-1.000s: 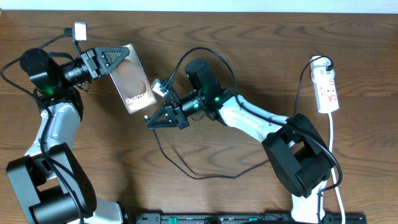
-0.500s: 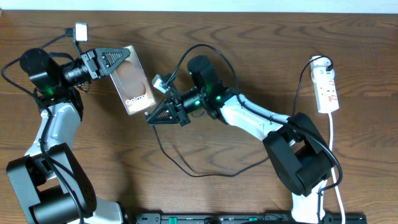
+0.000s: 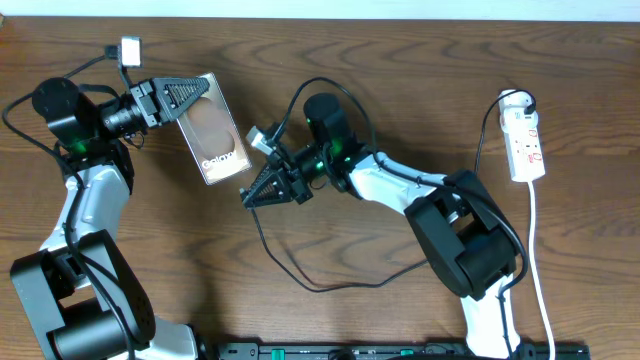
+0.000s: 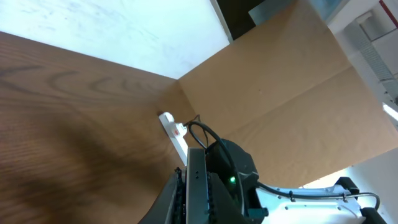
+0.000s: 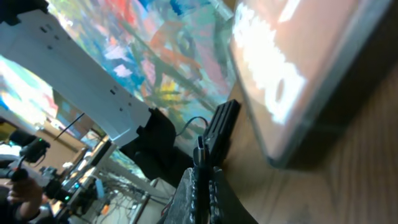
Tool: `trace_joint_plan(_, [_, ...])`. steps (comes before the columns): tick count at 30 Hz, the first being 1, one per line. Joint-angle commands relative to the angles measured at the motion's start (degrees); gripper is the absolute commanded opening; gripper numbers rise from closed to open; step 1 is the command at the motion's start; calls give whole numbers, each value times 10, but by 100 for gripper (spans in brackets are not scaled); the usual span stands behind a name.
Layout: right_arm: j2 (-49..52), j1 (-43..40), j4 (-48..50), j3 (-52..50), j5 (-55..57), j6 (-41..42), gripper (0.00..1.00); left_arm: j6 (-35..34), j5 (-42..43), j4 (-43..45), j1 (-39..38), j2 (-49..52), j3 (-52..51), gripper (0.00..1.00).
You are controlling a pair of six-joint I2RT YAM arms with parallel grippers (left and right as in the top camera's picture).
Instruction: Plug charger to phone and switch on socket
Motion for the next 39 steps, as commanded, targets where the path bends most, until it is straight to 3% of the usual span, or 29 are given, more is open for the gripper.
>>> trace_joint_plan(1, [-3,8,3,1,-11,8,1,-11,9,5,1,-8,11,8])
trace_joint_plan(7, [-3,8,15,1,20,15,1,-12,6,5,1,-8,11,7])
trace_joint_plan(15, [-3,9,97,1,70,96,1,-11,2,5,1,-8,11,7])
trace_joint_plan(39, [-3,9,99,1,73,95,1,-50,-10,5,0,-8,11,7])
